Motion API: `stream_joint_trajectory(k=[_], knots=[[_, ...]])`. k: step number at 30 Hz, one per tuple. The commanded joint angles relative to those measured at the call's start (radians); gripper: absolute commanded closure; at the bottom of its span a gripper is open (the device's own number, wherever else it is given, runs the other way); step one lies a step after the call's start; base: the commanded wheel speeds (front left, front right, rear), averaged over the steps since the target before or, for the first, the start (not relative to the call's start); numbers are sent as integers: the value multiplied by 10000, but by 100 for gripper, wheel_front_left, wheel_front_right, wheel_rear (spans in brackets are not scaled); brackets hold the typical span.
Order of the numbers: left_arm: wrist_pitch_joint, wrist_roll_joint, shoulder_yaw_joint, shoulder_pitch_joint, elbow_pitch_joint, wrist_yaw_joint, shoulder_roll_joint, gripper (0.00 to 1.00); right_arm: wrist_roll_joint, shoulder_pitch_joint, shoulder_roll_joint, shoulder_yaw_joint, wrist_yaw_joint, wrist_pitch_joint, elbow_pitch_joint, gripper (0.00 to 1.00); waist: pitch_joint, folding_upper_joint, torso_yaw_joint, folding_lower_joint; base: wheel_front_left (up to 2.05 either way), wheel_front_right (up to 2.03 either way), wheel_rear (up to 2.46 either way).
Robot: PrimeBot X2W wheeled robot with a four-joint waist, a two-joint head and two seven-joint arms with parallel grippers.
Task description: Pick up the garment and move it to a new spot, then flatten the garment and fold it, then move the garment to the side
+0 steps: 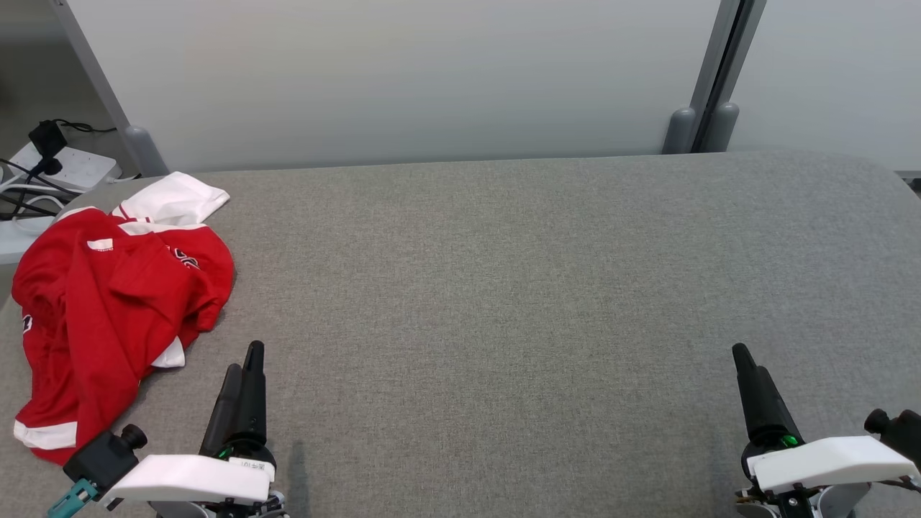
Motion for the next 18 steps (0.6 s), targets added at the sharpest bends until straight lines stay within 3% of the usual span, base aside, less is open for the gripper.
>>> stream_joint_trajectory(k=[1, 18], knots=[[-78, 212, 104, -568, -332, -34, 122, 0, -193, -450, -135, 144, 1, -167, -374, 0, 0, 0, 0, 0, 0, 0, 0], [-604, 2348, -139, -673, -621, 272, 174, 0, -2350, -509, -164, 490, 1, -693, -701, 0, -120, 0, -7, 0, 0, 0, 0]])
